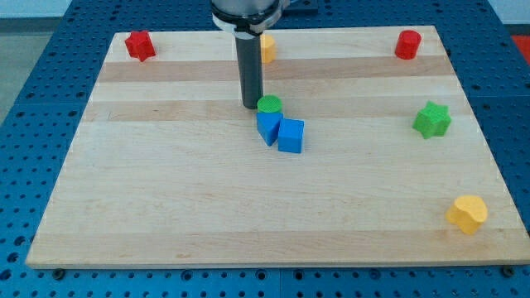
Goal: Move robot arm to the top of green star
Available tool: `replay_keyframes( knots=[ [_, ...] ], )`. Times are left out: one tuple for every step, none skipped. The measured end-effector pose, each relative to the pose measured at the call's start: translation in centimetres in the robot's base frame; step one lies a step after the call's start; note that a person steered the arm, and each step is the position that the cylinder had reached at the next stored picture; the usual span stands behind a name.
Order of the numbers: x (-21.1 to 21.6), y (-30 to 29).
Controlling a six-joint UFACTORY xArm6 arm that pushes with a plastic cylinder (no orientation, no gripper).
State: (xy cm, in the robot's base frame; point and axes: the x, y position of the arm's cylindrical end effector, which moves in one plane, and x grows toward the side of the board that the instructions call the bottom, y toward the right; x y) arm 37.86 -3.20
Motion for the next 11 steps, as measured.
replay_keyframes(
  knots=[
    [0.0,1.4],
    [-0.6,3.5],
    [-1.8,6.1],
    [-2.1,8.7],
    [-2.1,11.6],
    [-2.0,14.5],
    [-2.0,17.1],
    [-2.0,19.3],
    [-2.0,21.2],
    [-2.0,23.4],
    [-2.0,25.1]
  ],
)
